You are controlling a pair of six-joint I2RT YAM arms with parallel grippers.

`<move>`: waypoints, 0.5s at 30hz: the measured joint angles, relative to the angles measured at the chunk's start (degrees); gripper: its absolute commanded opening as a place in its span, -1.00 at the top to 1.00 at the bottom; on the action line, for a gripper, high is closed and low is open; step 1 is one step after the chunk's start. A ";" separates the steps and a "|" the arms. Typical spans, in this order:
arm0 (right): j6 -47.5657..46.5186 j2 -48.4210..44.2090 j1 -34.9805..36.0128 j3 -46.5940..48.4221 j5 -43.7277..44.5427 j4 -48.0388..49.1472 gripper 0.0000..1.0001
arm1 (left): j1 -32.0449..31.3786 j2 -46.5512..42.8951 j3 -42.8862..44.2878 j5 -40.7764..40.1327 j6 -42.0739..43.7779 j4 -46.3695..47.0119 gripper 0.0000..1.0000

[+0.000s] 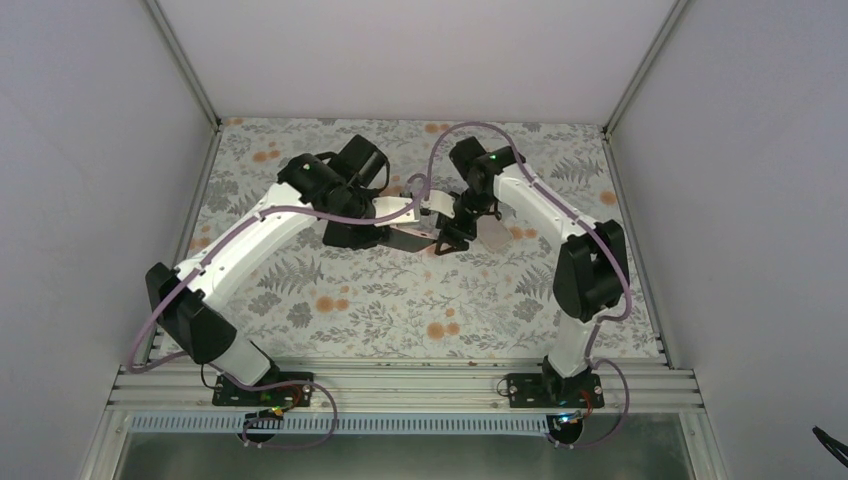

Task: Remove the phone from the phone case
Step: Remove the phone case from the phone.

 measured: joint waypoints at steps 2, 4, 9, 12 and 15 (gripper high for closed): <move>-0.02 1.46 -0.74 2.27 0.35 -1.55 -0.47 | -0.28 -1.29 -0.92 -1.14 -0.31 0.96 0.95; 0.20 3.13 -1.73 4.66 1.68 0.39 -0.47 | -1.16 -2.38 -1.92 1.70 0.37 -1.31 0.95; 0.35 5.20 -5.79 8.17 4.90 5.03 -0.46 | -5.01 -3.13 -2.89 7.37 1.84 -5.81 0.95; 0.31 5.18 -6.45 8.83 5.27 5.01 -0.47 | -4.70 -3.08 -2.89 7.54 2.12 -6.43 0.95; 0.09 4.31 -6.10 7.13 5.05 5.03 -0.49 | -4.04 -2.82 -2.86 6.97 2.21 -6.36 0.95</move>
